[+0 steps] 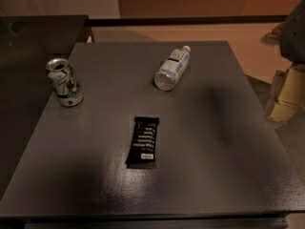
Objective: Knock 7up can over
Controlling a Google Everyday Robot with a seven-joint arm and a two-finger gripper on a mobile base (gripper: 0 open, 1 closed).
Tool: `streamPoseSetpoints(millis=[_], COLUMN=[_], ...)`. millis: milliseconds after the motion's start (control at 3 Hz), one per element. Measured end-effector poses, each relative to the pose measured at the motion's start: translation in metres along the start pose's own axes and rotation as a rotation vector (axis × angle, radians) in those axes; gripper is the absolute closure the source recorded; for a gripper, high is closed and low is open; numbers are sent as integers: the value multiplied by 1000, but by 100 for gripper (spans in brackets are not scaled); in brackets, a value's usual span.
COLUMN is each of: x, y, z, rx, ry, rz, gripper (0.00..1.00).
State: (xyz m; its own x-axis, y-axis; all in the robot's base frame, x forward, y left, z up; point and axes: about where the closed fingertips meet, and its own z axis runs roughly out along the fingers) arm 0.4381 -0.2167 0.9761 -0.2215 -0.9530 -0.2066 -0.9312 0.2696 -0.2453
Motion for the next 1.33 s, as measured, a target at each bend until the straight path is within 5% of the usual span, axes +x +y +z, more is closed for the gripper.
streamPoseSetpoints(millis=[667,1333], x=[-38,-137], y=[-2,-11], z=[27,67], rx=[-17,-23], ry=[-82,-347], rz=[-31,-46], gripper=[0,0])
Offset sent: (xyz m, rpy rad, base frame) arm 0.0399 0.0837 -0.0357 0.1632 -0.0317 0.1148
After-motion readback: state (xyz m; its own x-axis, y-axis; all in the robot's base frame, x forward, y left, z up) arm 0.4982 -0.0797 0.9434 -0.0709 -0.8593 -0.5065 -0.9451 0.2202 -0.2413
